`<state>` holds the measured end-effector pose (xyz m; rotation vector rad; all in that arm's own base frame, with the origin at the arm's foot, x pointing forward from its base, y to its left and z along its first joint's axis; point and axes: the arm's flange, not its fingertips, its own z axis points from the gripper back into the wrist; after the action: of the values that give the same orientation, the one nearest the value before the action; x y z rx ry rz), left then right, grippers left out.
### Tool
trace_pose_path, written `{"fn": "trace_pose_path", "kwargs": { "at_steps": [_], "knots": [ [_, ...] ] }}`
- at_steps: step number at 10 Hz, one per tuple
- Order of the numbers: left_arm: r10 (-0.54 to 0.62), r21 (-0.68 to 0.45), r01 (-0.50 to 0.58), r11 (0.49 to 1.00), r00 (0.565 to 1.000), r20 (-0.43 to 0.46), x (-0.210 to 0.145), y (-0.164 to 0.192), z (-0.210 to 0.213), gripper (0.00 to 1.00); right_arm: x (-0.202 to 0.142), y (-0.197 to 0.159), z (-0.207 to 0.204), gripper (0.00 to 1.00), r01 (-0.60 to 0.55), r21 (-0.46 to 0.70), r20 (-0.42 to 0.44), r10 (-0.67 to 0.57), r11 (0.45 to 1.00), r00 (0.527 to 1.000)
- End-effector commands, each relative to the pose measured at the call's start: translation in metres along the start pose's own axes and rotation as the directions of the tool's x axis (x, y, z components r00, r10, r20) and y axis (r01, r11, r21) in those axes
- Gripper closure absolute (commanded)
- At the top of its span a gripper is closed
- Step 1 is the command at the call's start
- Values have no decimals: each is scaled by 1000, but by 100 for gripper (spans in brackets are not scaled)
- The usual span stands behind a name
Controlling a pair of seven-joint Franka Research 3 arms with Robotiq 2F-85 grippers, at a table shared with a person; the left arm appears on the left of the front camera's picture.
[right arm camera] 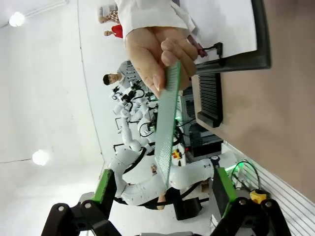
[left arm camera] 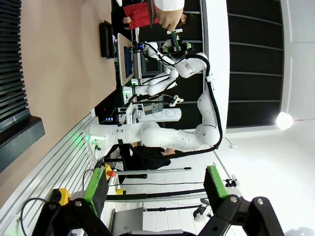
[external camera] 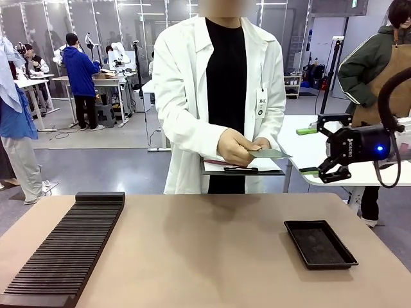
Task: Inspect the PCB.
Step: Pick up the Blank PCB that the human is holding.
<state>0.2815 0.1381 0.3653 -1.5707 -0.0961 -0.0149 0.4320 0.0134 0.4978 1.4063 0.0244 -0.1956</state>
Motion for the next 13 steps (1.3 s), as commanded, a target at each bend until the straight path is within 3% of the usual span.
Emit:
{"fn": "trace_pose_path", "kwargs": {
  "at_steps": [1, 6, 7, 8, 9, 11, 13],
  "knots": [
    [15, 7, -15, 1000, 1000, 1, 1, -2, -1, 0, 0, 1, -31, 0, 65, 39, -18, -64, 997, 998],
    [15, 7, -15, 1000, 1000, 1, 1, -2, -1, 0, -3, -8, -66, 0, 125, 101, -28, -123, 987, 992],
    [15, 7, -15, 1000, 1000, 1, 1, -2, -1, 0, -5, -12, -71, 6, 135, 128, -34, -132, 983, 991],
    [15, 7, -15, 1000, 1000, 1, 1, -2, -1, 0, -7, -14, -76, 24, 135, 140, -43, -130, 981, 991],
    [15, 7, -15, 1000, 1000, 1, 1, -2, -1, 0, -8, -14, -79, 61, 131, 154, -55, -124, 979, 991],
    [15, 7, -15, 1000, 1000, 1, 1, -2, -1, 0, -7, -17, -82, 100, 139, 179, -60, -131, 974, 990],
    [15, 7, -15, 1000, 1000, 1, 1, -2, -1, 0, -7, -19, -83, 100, 151, 194, -65, -141, 969, 988]
  ]
}}
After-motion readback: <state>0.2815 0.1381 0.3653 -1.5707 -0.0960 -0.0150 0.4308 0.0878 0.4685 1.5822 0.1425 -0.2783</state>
